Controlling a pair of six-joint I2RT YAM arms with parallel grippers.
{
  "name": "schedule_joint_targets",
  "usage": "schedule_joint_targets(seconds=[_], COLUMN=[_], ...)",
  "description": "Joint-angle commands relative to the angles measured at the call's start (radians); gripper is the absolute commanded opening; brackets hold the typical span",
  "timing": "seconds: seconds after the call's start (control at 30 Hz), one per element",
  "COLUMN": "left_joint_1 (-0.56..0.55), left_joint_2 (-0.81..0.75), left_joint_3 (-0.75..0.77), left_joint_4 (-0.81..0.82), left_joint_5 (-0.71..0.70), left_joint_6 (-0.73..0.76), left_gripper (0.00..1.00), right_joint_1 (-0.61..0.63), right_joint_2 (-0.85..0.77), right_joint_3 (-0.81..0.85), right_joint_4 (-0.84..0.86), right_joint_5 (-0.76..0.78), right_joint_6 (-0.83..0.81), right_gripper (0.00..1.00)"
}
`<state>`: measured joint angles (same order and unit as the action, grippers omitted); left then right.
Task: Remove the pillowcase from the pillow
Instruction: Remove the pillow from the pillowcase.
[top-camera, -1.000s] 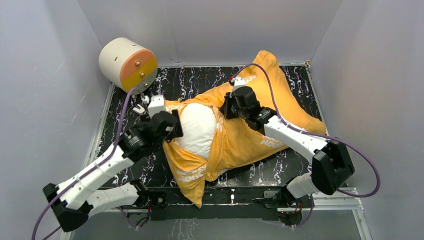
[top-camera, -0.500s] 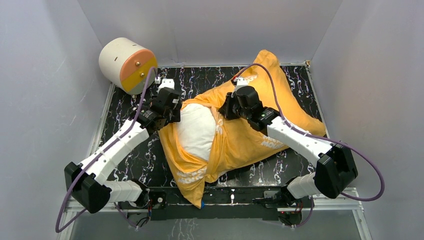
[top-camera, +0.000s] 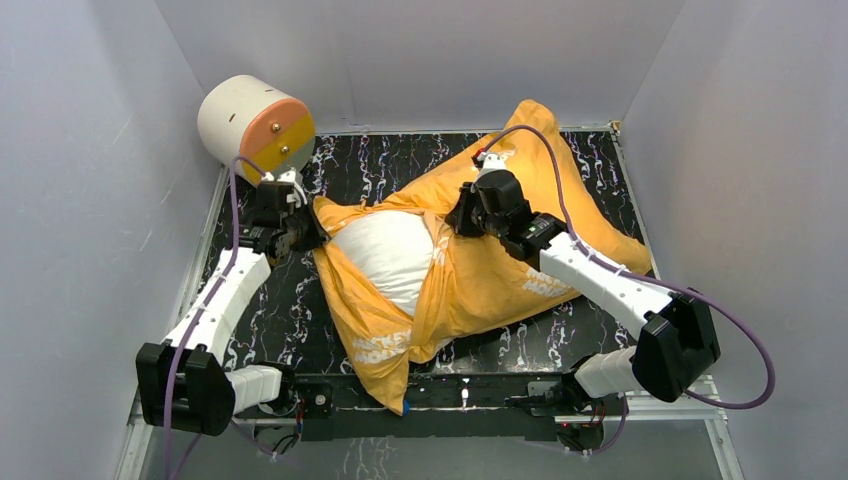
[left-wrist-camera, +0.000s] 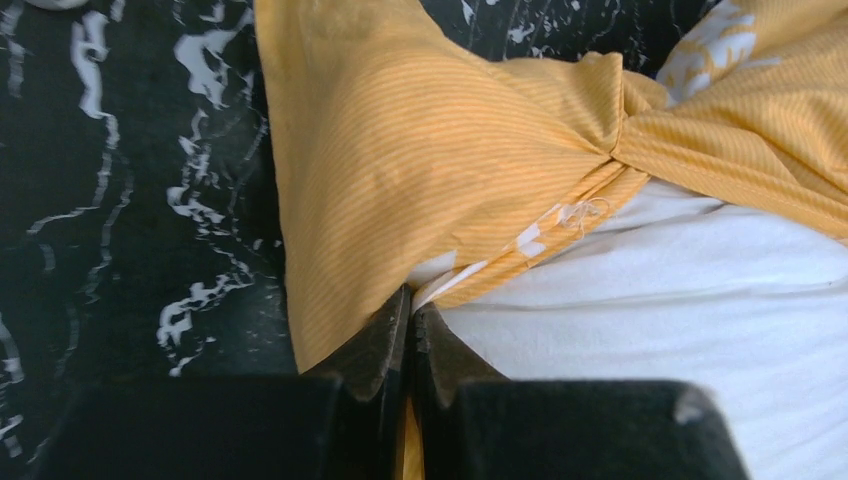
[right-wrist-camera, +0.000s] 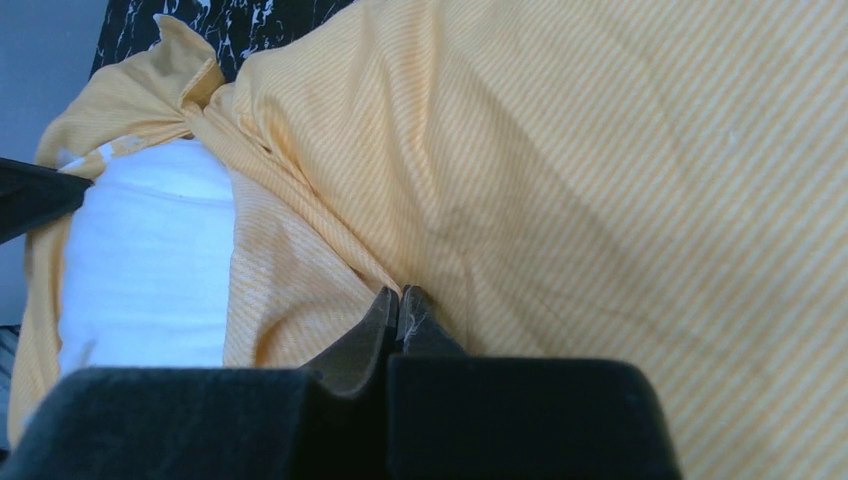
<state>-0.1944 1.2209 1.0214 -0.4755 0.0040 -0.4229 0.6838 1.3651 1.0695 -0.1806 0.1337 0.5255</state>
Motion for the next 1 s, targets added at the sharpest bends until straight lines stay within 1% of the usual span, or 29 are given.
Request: schedule_joint_targets(seconds=[0.0,0.07,0.1,0.13,0.17,0.2,0.3,0.4,0.5,0.53,0.63,0.7,0.77,0.8,0.83,0.87,0.9,0.93,0.97], left_joint_1=[0.105,0.108,0.108,0.108,0.108,0.108,0.108,0.108,0.108,0.108,0.108,0.108,0.108,0.108,0.108,0.108,0.108,0.108,0.108], left_joint_2=[-0.041,-0.029,-0.023,-0.022,-0.025,-0.03,-0.038,-0.042,-0.049,-0.05,-0.045,-0.041,-0.038,-0.04,-0.042,-0.044,-0.045,-0.044,-0.044], left_joint_3=[-0.206,-0.259,-0.269,-0.271,-0.266,-0.254,-0.217,-0.191,-0.184,-0.184,-0.177,-0.168,-0.157,-0.151,-0.146,-0.14,-0.133,-0.123,-0.114], left_joint_4=[0.108,0.154,0.173,0.185,0.19,0.191,0.164,0.132,0.122,0.122,0.112,0.102,0.087,0.079,0.072,0.056,0.028,-0.003,-0.032], left_joint_5=[0.258,0.332,0.359,0.379,0.388,0.396,0.393,0.391,0.411,0.419,0.443,0.447,0.447,0.442,0.429,0.4,0.344,0.262,0.185], left_joint_6=[-0.063,-0.113,-0.128,-0.134,-0.137,-0.131,-0.095,-0.064,-0.053,-0.052,-0.043,-0.039,-0.03,-0.024,-0.017,-0.006,0.005,0.012,0.016], left_gripper=[0.0,0.0,0.0,0.0,0.0,0.0,0.0,0.0,0.0,0.0,0.0,0.0,0.0,0.0,0.0,0.0,0.0,0.0,0.0], right_joint_1=[-0.06,-0.061,-0.061,-0.061,-0.06,-0.061,-0.061,-0.057,-0.034,-0.021,0.043,0.115,0.161,0.172,0.176,0.175,0.175,0.175,0.17], right_joint_2=[-0.053,-0.068,-0.069,-0.065,-0.058,-0.045,0.005,0.08,0.2,0.252,0.389,0.477,0.566,0.605,0.626,0.633,0.623,0.597,0.554], right_joint_3=[0.018,0.046,0.07,0.099,0.129,0.162,0.251,0.344,0.464,0.514,0.661,0.772,0.878,0.915,0.936,0.938,0.926,0.89,0.837], right_joint_4=[-0.147,-0.127,-0.128,-0.132,-0.141,-0.161,-0.224,-0.271,-0.36,-0.398,-0.447,-0.503,-0.564,-0.591,-0.604,-0.602,-0.584,-0.543,-0.466], right_joint_5=[0.019,-0.056,-0.109,-0.183,-0.237,-0.273,-0.309,-0.37,-0.311,-0.29,-0.27,-0.239,-0.12,0.016,0.152,0.242,0.312,0.354,0.382], right_joint_6=[-0.058,-0.078,-0.089,-0.11,-0.134,-0.152,-0.193,-0.186,-0.181,-0.188,-0.219,-0.247,-0.276,-0.266,-0.238,-0.222,-0.215,-0.215,-0.227], right_gripper=[0.0,0.0,0.0,0.02,0.1,0.23,0.53,0.84,0.97,0.98,0.99,0.99,0.97,0.94,0.87,0.75,0.59,0.45,0.32])
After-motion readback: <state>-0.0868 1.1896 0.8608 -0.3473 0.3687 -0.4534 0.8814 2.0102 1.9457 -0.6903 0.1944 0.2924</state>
